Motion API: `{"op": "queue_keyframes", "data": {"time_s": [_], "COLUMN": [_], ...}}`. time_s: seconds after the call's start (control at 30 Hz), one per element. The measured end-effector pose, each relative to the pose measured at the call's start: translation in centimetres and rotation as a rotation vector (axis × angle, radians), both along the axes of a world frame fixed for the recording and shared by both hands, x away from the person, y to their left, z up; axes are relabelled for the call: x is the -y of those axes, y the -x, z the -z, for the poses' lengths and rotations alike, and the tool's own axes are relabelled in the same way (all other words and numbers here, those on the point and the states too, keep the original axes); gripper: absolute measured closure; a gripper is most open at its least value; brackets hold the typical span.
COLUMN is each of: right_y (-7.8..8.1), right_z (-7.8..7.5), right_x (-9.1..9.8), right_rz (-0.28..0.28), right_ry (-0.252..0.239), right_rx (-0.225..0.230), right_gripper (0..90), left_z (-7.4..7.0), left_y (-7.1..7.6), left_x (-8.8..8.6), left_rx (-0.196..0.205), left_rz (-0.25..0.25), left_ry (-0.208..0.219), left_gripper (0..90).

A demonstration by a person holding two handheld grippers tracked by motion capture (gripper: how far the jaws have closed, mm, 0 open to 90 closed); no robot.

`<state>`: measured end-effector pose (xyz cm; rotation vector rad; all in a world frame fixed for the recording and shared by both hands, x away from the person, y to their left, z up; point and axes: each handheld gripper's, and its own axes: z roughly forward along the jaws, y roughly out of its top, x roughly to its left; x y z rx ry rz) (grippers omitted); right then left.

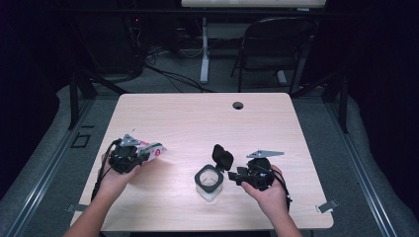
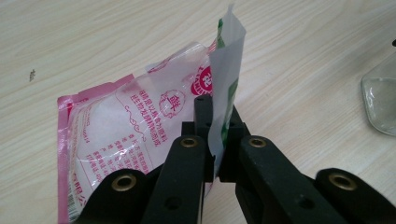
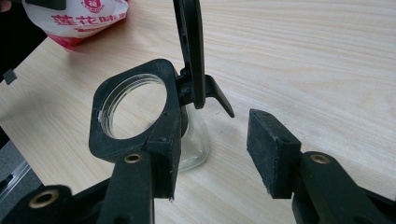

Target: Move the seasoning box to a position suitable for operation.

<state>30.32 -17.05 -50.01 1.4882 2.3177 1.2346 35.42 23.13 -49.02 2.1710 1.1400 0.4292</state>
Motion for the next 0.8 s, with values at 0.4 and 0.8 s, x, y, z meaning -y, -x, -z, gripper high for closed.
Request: {"op": "queue_keyframes", "data": {"time_s": [0.4,0.8], "right_y": [-0.1,-0.1], "right_z": [0.0,0.0], "right_x": [0.1,0.1], "right_rz": [0.003,0.0], "right_ry": [-0.001,-0.004], "right_rx": [0.001,-0.002], "right_gripper": [54.8,54.8], "left_z": [-1.2,-3.2], "left_y": [-0.4,-0.6], "left_x": [-1.1,-1.7], "left_rx": [-0.007,0.028], "left_rz": [-0.01,-0.011], "left_ry": [0.016,-0.025], "left_gripper": [90.0,90.0]}}
